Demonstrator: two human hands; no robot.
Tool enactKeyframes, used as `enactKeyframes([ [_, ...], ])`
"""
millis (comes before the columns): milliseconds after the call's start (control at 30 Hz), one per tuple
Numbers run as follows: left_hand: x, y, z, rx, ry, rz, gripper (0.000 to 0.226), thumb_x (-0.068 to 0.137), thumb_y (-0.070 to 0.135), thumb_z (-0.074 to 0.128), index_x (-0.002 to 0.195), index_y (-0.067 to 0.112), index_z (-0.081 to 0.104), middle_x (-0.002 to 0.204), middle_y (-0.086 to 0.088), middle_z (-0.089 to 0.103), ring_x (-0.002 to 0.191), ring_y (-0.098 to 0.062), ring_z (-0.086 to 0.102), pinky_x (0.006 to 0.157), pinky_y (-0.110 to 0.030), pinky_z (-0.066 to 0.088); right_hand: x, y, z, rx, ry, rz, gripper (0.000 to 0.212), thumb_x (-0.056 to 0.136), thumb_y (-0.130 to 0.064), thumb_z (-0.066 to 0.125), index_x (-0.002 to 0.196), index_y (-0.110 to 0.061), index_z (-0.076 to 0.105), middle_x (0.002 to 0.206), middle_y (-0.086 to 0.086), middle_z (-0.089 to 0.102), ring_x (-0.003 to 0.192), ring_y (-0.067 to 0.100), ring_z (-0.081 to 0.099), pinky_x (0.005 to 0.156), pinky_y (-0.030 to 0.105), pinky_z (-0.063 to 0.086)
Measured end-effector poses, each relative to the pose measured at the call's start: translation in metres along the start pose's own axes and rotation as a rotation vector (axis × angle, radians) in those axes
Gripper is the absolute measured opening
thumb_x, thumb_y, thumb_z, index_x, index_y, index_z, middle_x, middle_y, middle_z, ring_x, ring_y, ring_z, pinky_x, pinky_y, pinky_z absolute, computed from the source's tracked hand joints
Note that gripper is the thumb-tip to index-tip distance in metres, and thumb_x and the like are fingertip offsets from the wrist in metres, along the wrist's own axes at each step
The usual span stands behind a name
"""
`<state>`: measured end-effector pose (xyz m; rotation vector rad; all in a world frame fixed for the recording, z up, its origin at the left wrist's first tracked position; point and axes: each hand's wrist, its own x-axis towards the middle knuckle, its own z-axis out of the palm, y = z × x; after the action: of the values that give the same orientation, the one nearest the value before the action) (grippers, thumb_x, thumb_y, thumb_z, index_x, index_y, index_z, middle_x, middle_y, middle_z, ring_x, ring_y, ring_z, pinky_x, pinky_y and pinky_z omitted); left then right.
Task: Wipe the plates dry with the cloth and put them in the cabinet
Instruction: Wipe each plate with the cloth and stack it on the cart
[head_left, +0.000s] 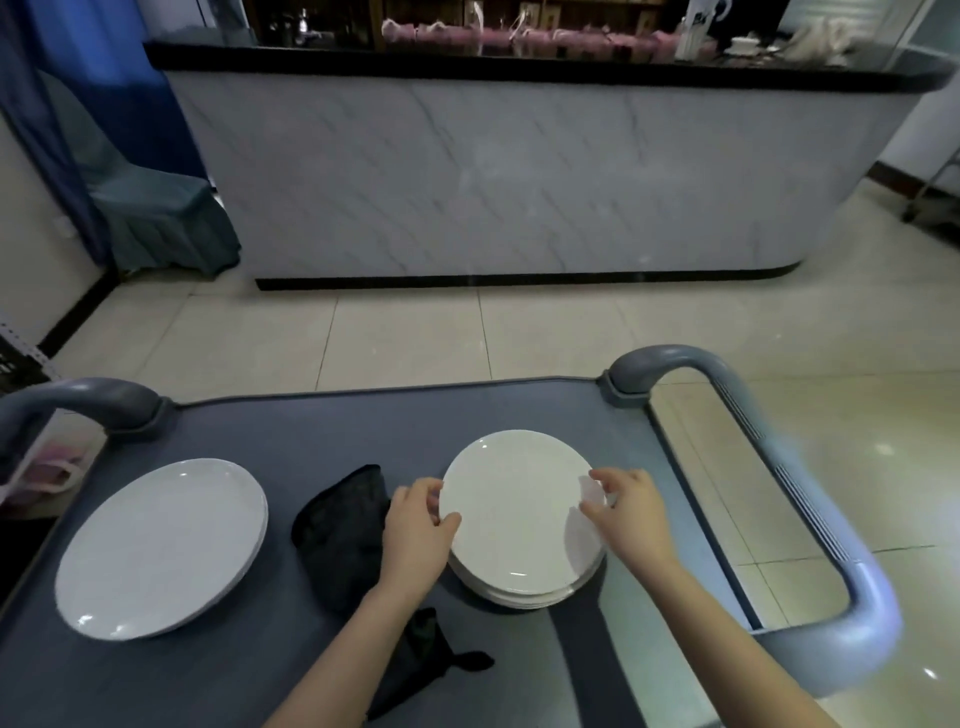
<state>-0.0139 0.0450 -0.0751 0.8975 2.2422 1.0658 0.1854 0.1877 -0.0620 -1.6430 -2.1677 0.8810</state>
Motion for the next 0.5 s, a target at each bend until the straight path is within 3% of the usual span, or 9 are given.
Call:
enactKeyframes([
  [267, 0.0052, -0.0001, 0.0065, -0.018, 0.015, -0.120, 0.028, 0.085, 0.008, 0.069, 0.110, 0.017, 0.063, 0.101, -0.002, 0.062, 0.083, -0.010, 0.060, 0.079, -0.026, 0.047, 0.0062, 0.0113, 0.0005, 0.105, -0.056, 0.032, 0.048, 0.078, -0.003, 0.075, 0.123, -0.014, 0.065, 0.116, 0.009, 0.057, 0.086, 0.017, 0.057, 0.082, 0.021, 0.043],
  [500, 0.0030, -0.0066, 0.0051, -0.142, 0.035, -0.191, 0.027, 0.083, 0.004, 0.069, 0.106, 0.019, 0.065, 0.090, 0.008, 0.067, 0.081, -0.004, 0.064, 0.063, -0.011, 0.044, 0.0094, 0.0109, 0.0005, 0.246, -0.058, 0.127, 0.054, 0.073, -0.002, 0.079, 0.123, -0.016, 0.063, 0.085, -0.007, 0.061, 0.081, 0.017, 0.062, 0.068, 0.022, 0.044],
])
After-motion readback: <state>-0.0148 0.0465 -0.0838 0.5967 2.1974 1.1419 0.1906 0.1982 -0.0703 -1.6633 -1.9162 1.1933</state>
